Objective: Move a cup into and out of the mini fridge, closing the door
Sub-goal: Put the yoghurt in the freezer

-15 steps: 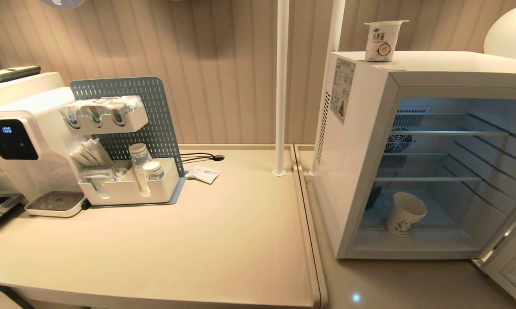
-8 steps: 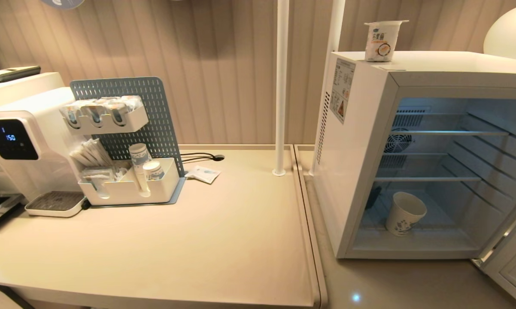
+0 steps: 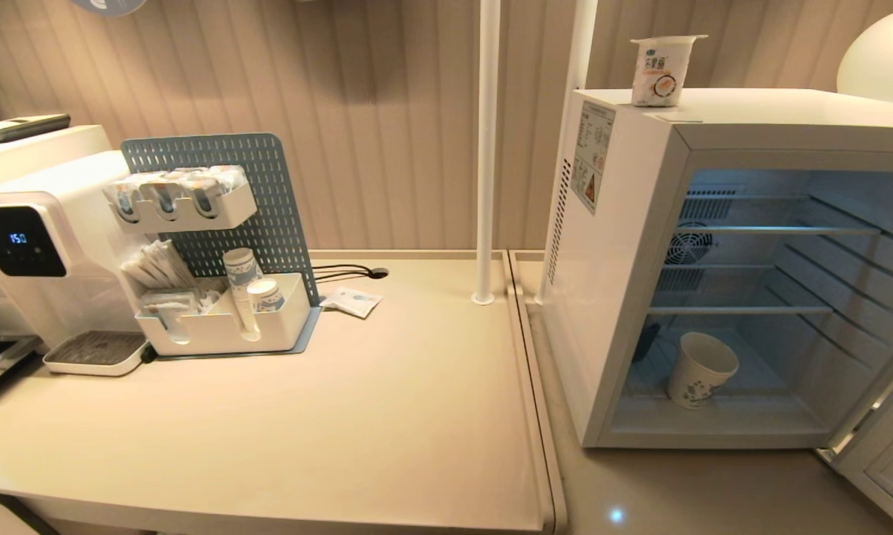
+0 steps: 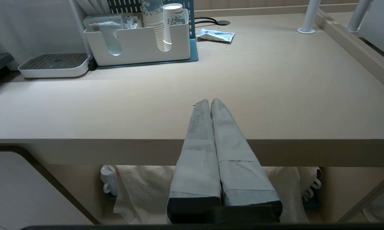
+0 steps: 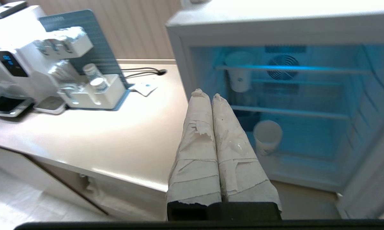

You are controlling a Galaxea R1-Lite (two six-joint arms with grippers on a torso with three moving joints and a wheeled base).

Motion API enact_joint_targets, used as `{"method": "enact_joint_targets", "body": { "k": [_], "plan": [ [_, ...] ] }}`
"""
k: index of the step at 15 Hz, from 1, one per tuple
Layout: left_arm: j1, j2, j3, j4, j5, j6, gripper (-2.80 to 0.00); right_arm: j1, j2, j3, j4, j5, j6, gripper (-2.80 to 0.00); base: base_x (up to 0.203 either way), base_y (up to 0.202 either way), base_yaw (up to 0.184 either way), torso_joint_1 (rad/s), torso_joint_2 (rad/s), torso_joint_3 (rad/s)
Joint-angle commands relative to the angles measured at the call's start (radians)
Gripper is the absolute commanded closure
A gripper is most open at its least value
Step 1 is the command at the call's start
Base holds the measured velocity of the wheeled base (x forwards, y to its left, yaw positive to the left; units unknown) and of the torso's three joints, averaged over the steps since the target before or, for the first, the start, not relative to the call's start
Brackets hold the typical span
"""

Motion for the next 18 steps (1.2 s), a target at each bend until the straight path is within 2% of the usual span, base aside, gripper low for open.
{"method": "enact_joint_targets", "body": {
  "k": [1, 3, 8, 11, 18],
  "plan": [
    [0.000, 0.000, 0.000, 0.000, 0.000, 0.001, 0.00, 0.052, 0.193, -0.120, 0.012, 0.014, 0.008, 0.00, 0.000, 0.000, 0.000, 0.000, 0.00, 0.000],
    [0.000, 0.000, 0.000, 0.000, 0.000, 0.001, 0.00, 0.106, 0.251, -0.158, -0.001, 0.069, 0.011, 0.00, 0.000, 0.000, 0.000, 0.000, 0.00, 0.000],
    [0.000, 0.000, 0.000, 0.000, 0.000, 0.001, 0.00, 0.135, 0.426, -0.247, -0.136, 0.085, 0.004, 0.00, 0.000, 0.000, 0.000, 0.000, 0.00, 0.000],
    [0.000, 0.000, 0.000, 0.000, 0.000, 0.001, 0.00, 0.144, 0.547, -0.271, -0.234, 0.075, -0.063, 0.00, 0.000, 0.000, 0.000, 0.000, 0.00, 0.000],
    [0.000, 0.000, 0.000, 0.000, 0.000, 0.001, 0.00, 0.142, 0.759, -0.330, -0.394, 0.062, -0.144, 0.00, 0.000, 0.000, 0.000, 0.000, 0.00, 0.000]
  ]
}}
